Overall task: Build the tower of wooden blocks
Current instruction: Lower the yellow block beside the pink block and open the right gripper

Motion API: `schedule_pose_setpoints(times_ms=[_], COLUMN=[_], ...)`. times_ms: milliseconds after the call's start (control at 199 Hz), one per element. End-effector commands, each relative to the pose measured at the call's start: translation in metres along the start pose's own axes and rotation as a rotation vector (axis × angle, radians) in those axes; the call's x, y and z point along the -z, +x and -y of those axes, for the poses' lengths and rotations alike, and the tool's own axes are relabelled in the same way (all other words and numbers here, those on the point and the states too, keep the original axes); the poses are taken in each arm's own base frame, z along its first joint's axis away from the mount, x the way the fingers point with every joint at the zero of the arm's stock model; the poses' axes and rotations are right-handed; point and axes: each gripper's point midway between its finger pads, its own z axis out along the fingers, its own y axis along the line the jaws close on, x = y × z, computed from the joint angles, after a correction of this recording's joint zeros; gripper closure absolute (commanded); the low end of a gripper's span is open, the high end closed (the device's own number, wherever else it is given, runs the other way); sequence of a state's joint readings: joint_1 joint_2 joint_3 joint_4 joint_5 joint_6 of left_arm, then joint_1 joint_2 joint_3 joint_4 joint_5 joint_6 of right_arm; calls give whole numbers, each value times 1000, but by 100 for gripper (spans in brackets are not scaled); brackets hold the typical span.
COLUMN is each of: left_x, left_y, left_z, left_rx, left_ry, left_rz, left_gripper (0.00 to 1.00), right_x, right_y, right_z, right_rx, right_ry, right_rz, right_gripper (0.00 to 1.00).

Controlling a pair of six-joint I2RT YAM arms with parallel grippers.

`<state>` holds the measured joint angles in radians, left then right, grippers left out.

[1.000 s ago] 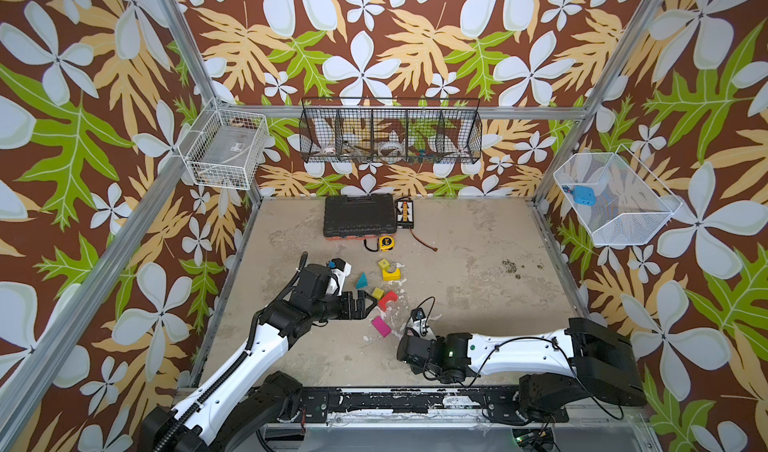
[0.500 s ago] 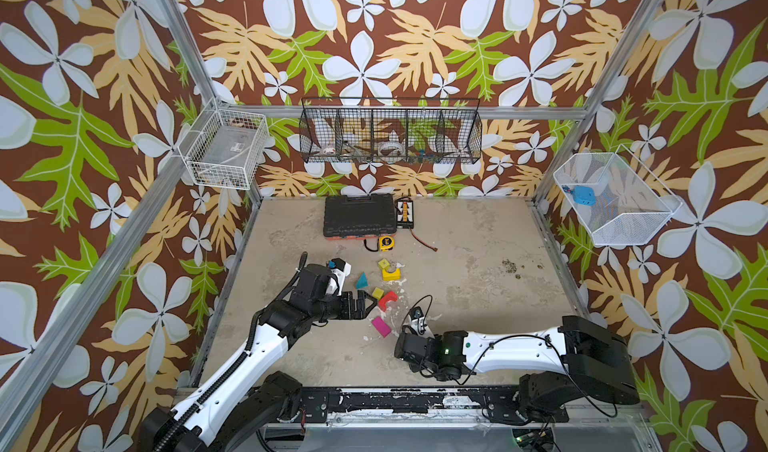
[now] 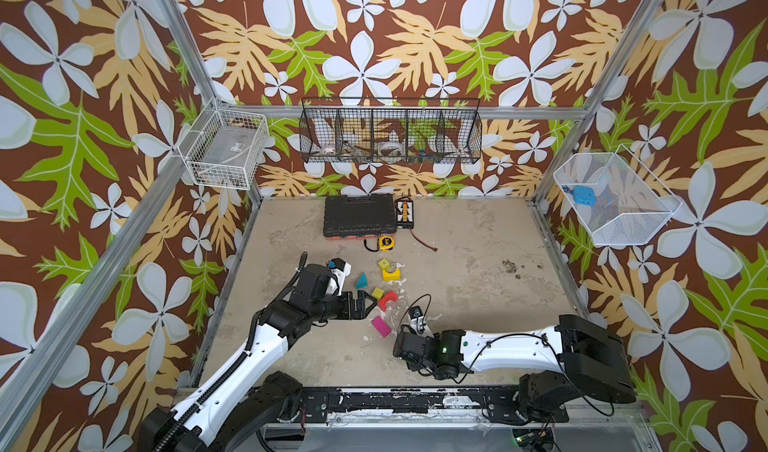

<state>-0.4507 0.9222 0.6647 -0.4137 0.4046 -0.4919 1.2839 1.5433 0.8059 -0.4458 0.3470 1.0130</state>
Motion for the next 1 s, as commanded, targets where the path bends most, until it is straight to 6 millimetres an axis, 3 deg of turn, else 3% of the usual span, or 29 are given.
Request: schedule_pose_setpoints(times_ms=[0, 221, 572, 808, 999], left_x=[1, 0, 0, 0, 0], left_y=[-2, -1, -2, -1, -2], left_z=[2, 2, 1, 1, 1], left_rx=[-10, -9, -9, -8, -9], left_ry=[7, 8, 8, 7, 5], left_rz=[8, 6, 6, 4, 8], left_gripper=[0, 0, 0, 0, 0], right_x=[0, 1, 20, 35, 27], right_y=[-3, -4, -6, 12, 29], right_z=[3, 5, 15, 15, 15], right_rx=[10, 7, -7, 17, 35], right_ry=[24, 32, 6, -85, -109], right_rz=[8, 12, 28, 33, -2], right_gripper=[34, 34, 27, 30, 35])
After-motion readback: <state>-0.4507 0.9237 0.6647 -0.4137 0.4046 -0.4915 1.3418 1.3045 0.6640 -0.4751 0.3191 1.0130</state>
